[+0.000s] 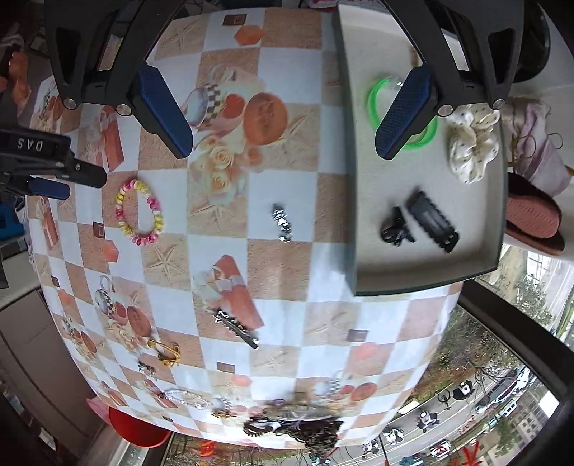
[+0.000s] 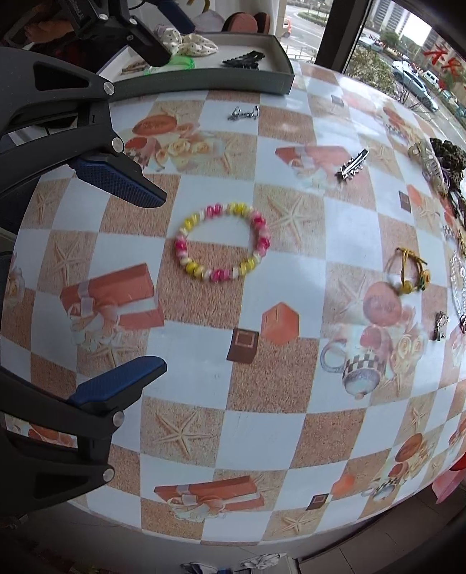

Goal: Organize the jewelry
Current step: 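Withdraw both tools from the tray back over the table, then grasp the silver charm with the left tool while the right grasps the beaded bracelet, then carry the silver charm and pink-yellow beaded bracelet over the tray, then open both tools to release the charm and beaded bracelet in the tray, then withdraw both tools from the tray back over the table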

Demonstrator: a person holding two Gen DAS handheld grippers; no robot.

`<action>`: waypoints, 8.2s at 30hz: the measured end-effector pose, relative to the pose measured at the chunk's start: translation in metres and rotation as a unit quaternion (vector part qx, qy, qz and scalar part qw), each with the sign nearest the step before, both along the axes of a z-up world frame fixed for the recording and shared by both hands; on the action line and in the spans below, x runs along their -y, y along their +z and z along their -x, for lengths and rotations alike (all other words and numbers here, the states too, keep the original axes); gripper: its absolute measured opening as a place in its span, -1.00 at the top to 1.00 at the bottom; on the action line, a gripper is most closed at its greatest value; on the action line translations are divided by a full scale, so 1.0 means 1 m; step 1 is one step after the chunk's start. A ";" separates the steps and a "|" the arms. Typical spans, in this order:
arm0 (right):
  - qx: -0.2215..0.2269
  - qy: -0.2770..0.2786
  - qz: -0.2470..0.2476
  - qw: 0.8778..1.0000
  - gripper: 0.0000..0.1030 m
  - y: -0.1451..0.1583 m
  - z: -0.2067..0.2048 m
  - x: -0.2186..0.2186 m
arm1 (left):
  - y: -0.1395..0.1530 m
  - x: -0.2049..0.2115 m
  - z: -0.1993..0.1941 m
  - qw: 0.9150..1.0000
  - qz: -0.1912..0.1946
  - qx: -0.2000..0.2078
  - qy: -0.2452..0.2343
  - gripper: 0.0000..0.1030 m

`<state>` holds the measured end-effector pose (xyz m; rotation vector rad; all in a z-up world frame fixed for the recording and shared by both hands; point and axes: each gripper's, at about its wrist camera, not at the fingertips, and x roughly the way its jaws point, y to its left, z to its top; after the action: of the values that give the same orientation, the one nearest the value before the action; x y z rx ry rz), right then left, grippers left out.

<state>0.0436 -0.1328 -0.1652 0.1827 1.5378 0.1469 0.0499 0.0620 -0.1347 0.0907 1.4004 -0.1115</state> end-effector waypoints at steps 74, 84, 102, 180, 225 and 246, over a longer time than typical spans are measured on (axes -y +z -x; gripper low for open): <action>0.065 0.062 -0.036 0.995 0.82 0.044 -0.017 -0.045 | 0.017 -0.025 0.019 0.997 0.078 0.020 0.014 0.76; 0.088 0.116 -0.054 0.988 0.82 0.073 -0.022 -0.102 | 0.028 -0.082 0.045 0.994 0.077 0.035 0.065 0.76; 0.078 0.238 -0.071 0.966 0.82 0.070 -0.031 -0.257 | -0.009 -0.194 0.088 0.981 0.050 0.011 0.186 0.76; 0.039 0.145 -0.104 0.983 -0.67 0.062 -0.027 -0.172 | 0.002 -0.157 0.054 0.981 -0.108 0.005 0.159 -1.00; -0.006 -0.024 -0.063 0.998 -0.70 -0.002 -0.086 0.050 | -0.024 0.042 -0.068 0.998 -0.022 -0.027 0.060 -1.00; 0.017 0.006 -0.039 0.999 -0.70 -0.010 -0.147 0.049 | -0.050 0.039 -0.133 0.993 0.001 -0.020 0.115 -1.00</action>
<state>0.1905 -0.1813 -0.1751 0.2322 1.5002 0.2183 0.1829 0.0229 -0.1851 -0.0752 1.4408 0.0762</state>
